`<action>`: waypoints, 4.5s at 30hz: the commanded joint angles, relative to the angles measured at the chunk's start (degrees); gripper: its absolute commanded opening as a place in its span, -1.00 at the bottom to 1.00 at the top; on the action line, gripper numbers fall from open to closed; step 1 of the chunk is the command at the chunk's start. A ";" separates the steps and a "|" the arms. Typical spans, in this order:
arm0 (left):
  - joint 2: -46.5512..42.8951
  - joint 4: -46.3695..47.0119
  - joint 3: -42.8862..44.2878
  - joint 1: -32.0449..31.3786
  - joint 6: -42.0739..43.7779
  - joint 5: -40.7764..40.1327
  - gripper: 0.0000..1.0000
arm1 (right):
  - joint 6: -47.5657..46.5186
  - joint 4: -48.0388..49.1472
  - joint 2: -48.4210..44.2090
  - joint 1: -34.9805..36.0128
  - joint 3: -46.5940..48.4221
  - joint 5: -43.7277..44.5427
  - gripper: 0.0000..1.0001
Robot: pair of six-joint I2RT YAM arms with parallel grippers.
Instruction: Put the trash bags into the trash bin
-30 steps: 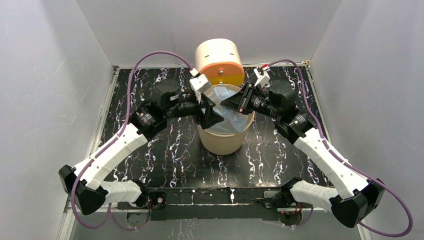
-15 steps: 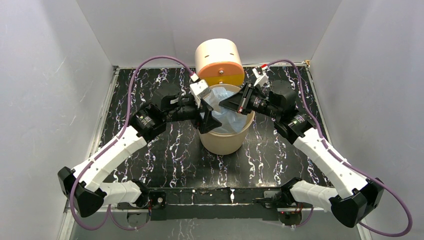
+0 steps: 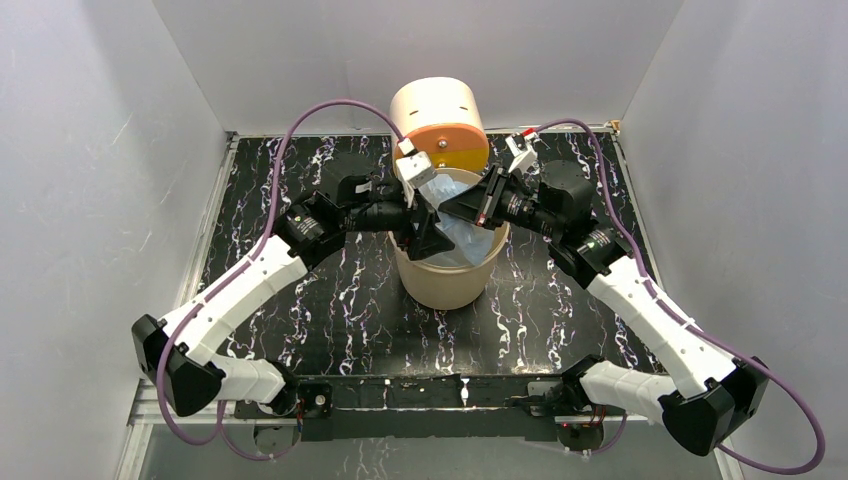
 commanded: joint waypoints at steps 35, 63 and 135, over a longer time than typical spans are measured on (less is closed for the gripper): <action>-5.80 15.99 -8.60 -0.19 -10.37 -3.30 0.49 | 5.56 11.03 0.10 -0.54 -3.19 -3.90 -1.00; -5.96 15.04 -10.29 -0.19 -10.14 0.05 -0.67 | 2.06 6.18 -2.27 -1.08 -2.58 0.41 -0.59; -12.85 -0.93 -13.37 15.12 -17.03 -29.46 -1.00 | -30.65 -29.03 -6.48 -2.32 4.54 48.35 -0.93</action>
